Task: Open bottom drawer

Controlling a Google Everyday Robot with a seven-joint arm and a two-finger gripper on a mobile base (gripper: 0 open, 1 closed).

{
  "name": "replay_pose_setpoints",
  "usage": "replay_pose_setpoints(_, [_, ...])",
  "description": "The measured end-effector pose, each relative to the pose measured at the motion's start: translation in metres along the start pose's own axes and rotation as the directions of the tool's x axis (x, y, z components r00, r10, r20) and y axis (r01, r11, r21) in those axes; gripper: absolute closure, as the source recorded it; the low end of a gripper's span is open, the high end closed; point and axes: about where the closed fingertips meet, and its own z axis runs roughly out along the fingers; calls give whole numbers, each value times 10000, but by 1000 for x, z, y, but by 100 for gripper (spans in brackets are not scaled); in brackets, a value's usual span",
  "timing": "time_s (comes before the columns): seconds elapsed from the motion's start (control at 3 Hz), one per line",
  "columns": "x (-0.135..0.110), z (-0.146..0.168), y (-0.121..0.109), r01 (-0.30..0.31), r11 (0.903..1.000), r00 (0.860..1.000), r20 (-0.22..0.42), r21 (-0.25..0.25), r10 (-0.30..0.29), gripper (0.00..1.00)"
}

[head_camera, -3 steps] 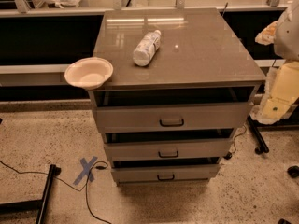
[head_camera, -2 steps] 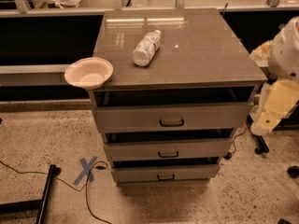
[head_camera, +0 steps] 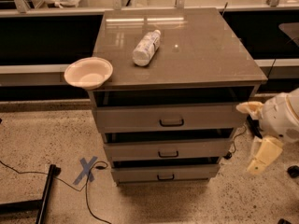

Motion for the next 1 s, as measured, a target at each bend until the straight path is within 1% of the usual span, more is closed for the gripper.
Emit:
replay_pose_setpoints(0.33, [4, 10, 0, 130, 9997, 9998, 183, -208, -126, 0])
replay_pose_setpoints(0.67, [18, 36, -12, -116, 9999, 9983, 577, -73, 120, 0])
replay_pose_setpoints(1.0, [51, 94, -11, -247, 9995, 9869, 1599, 206, 211, 0])
